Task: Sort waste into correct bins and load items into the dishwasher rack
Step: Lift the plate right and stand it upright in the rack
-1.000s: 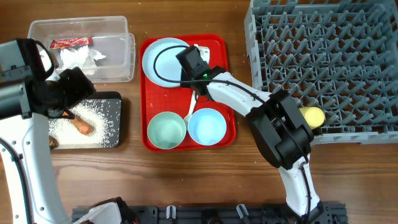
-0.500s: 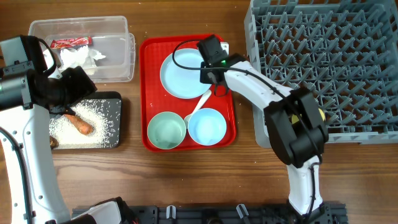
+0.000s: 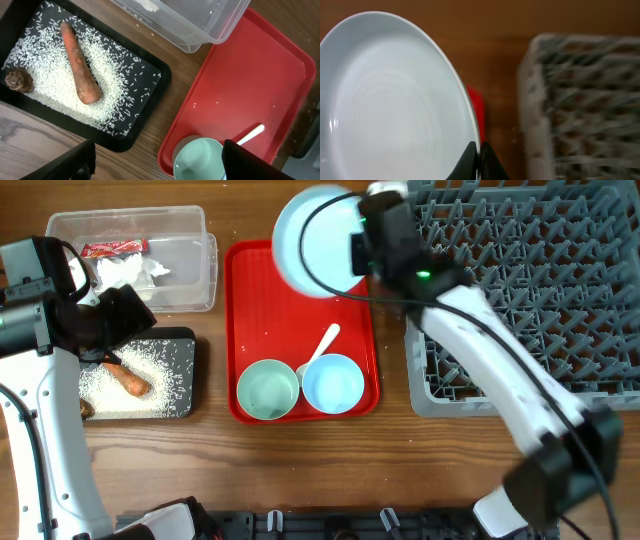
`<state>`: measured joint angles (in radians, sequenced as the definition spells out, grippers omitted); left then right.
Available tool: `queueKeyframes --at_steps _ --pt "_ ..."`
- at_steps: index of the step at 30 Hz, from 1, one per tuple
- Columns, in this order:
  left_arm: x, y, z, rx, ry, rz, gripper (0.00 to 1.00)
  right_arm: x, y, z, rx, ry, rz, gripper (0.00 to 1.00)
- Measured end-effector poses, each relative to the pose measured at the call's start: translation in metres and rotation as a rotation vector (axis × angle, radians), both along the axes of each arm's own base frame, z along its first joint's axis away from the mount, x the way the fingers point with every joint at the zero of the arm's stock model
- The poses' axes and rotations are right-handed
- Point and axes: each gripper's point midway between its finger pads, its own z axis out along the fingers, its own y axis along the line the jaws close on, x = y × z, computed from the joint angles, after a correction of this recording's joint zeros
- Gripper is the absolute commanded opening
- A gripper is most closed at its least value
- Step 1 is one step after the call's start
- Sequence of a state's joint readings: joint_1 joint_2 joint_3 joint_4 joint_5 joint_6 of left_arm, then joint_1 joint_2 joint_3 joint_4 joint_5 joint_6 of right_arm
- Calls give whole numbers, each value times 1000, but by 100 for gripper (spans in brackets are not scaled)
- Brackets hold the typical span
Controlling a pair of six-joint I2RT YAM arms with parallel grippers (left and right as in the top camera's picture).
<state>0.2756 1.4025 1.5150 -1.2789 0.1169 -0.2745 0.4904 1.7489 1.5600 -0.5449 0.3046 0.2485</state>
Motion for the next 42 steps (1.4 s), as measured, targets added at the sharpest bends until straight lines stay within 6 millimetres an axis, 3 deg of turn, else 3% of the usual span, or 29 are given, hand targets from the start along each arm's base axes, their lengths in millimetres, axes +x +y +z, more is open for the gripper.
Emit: queueKeyframes --at_steps 1,6,10,13,19,22,25,32,36,42 --pt "0 0 0 0 -1 0 80 -3 -20 31 -26 -73 -49 4" --pt "2 1 1 2 -10 0 80 -20 -80 98 -147 -217 -167 4" --pt "4 1 2 4 -16 0 80 -25 -121 116 -271 -252 -278 4" --pt "4 1 2 5 -19 0 80 -27 -165 123 -398 -246 -391 4" --pt "7 0 3 -4 -31 -5 81 -30 -273 139 -539 -229 -616 4" --pt "7 -1 3 -6 -34 -6 82 -30 -324 130 -618 -164 -674 4" --pt "9 -3 4 -16 -43 -12 82 -19 -352 101 -655 -81 -673 4" --pt "10 -4 5 -23 -48 -16 82 17 -368 44 -747 34 -587 4" --pt "11 -4 5 -22 -51 -15 82 32 -377 39 -803 18 -581 4" --pt "13 -3 6 -20 -60 -16 82 27 -388 27 -820 83 -534 4"
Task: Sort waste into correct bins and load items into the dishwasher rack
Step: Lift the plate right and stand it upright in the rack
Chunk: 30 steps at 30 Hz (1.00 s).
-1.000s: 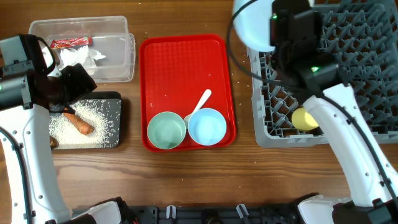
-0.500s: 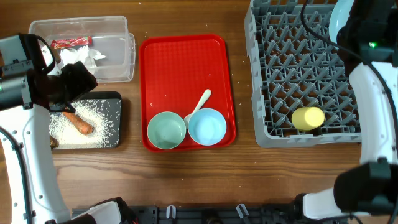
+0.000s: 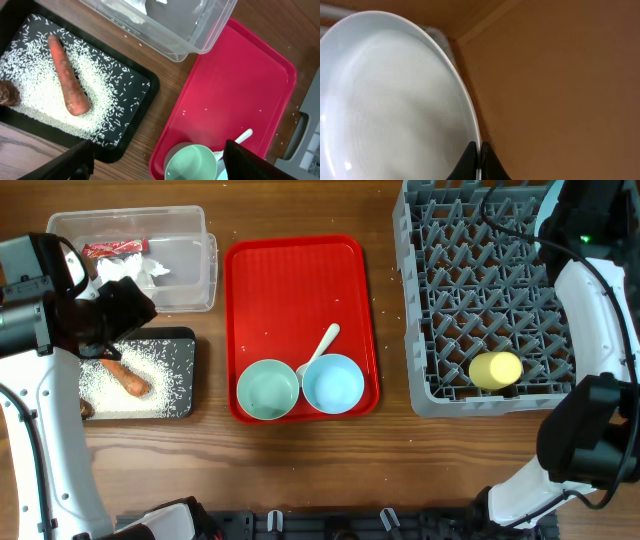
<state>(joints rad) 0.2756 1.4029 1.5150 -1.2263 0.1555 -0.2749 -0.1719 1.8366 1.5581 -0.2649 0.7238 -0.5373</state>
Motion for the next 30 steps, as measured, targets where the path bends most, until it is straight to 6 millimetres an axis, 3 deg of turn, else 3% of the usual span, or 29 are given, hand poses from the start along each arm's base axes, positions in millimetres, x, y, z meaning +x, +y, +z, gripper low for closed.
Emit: queueKeyframes --at_steps 4,5,6,7,13,16,19,21,25,28,29,30 --pt "3 1 1 4 -13 0 83 0 8 -15 45 61 58 5" --pt "3 1 2 4 -14 0 83 0 10 -18 55 73 66 10" --pt "3 1 2 4 -14 0 84 -1 12 -23 72 85 76 28" --pt "3 1 2 4 -14 0 86 -1 14 -25 82 91 81 100" --pt "4 1 2 6 -20 0 91 -1 16 -28 150 21 49 100" --pt "5 1 3 6 -22 1 100 -3 18 -31 228 -56 -9 100" --pt "6 2 3 8 -29 1 100 -18 32 -30 340 -68 -17 100" --pt "6 2 3 7 -27 1 100 -30 67 1 484 -146 74 100" --pt "7 2 3 8 -30 1 100 -53 159 67 846 -278 392 100" --pt "8 2 4 10 -36 -1 100 -66 219 73 1095 -210 589 100" --pt "8 1 4 11 -37 -11 100 -74 252 60 1208 -112 647 100" --pt "9 -1 4 13 -37 -20 100 -79 268 52 1240 -61 659 100"
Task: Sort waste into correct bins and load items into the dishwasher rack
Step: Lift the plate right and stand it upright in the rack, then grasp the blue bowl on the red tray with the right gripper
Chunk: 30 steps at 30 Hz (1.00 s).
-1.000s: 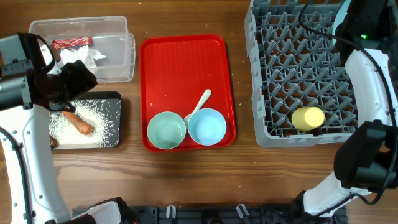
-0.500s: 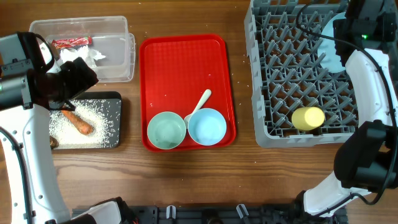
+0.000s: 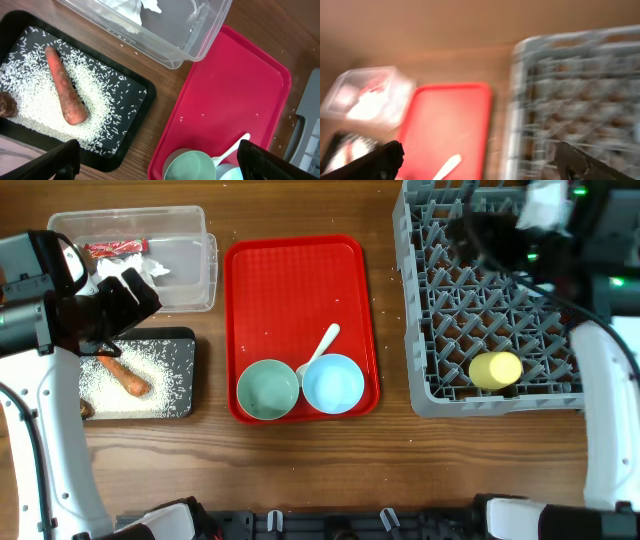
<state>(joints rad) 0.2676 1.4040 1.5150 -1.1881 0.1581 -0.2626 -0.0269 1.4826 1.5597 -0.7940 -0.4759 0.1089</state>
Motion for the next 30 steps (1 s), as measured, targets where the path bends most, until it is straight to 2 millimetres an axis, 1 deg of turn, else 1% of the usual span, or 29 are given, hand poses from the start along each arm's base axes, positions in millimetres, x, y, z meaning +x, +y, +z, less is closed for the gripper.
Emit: queueKeyframes --at_steps 1,3,4,7,8,9,10,12,13,14,16,19,20,25,26,27,29,30 --pt "1 -5 0 3 -2 -21 100 -10 23 -12 7 61 56 100" --pt "3 -17 0 5 -4 -66 100 -28 63 -29 -13 146 132 100" --pt "5 -25 0 6 -5 -92 100 -42 82 -41 -41 208 160 99" --pt "7 -39 -3 1 6 -138 100 -71 112 -70 -134 335 190 89" --pt "8 -42 -5 0 10 -147 100 -75 120 -77 -154 353 201 84" --pt "10 -45 -8 -2 20 -157 100 -81 128 -89 -180 383 209 79" --pt "11 -48 -12 -4 34 -167 100 -88 137 -109 -210 434 221 78" --pt "14 -49 -20 -9 58 -170 100 -98 143 -134 -244 501 228 75" --pt "15 -48 -23 -11 69 -170 100 -105 144 -151 -266 548 225 68" --pt "16 -48 -27 -14 82 -170 100 -113 144 -170 -292 603 222 64" --pt "17 -48 -33 -18 102 -170 100 -120 141 -189 -315 658 212 57" --pt "17 -48 -37 -21 119 -170 100 -132 132 -213 -335 715 187 38" --pt "17 -48 -38 -22 121 -170 100 -133 132 -220 -334 718 183 32" --pt "17 -48 -38 -22 120 -171 100 -133 132 -256 -313 690 172 30" --pt "17 -48 -38 -22 121 -171 100 -134 131 -265 -308 680 172 24" --pt "17 -48 -38 -22 121 -171 100 -137 129 -271 -311 686 172 21" --pt "17 -48 -38 -22 121 -171 100 -137 129 -279 -304 671 173 11" --pt "17 -48 -38 -22 121 -171 100 -139 128 -282 -305 671 173 4"
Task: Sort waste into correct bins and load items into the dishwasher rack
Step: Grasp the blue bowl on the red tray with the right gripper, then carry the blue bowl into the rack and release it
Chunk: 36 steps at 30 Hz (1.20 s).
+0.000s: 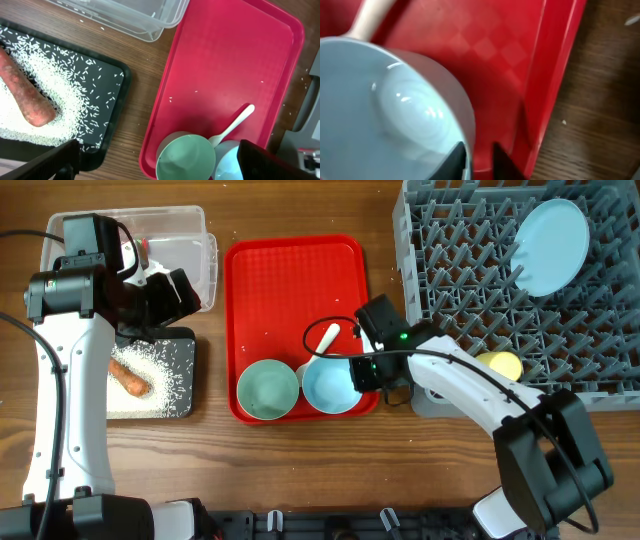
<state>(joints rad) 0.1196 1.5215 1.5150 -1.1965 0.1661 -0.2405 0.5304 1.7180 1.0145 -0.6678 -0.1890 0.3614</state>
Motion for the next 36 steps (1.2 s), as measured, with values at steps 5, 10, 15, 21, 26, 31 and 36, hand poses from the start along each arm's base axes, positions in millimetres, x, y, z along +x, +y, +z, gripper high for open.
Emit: queueKeyframes --at_steps 5,10,15,21,26,31,36 --pt "0 0 0 0 0 0 100 1 0 -2 2 -14 10 4" --pt "0 0 0 0 0 0 100 8 -1 16 -18 -24 5 4" --pt "0 0 0 0 1 0 100 67 -19 130 -103 -348 -81 4" --pt "0 0 0 0 0 0 100 158 -124 274 -434 -969 -463 4" --pt "0 0 0 0 0 0 100 203 -181 290 -799 -1081 -434 4" --pt "0 0 0 0 0 0 100 243 -214 246 -1156 -967 -261 4" --pt "0 0 0 0 1 0 100 262 -215 210 -1315 -870 -105 4"
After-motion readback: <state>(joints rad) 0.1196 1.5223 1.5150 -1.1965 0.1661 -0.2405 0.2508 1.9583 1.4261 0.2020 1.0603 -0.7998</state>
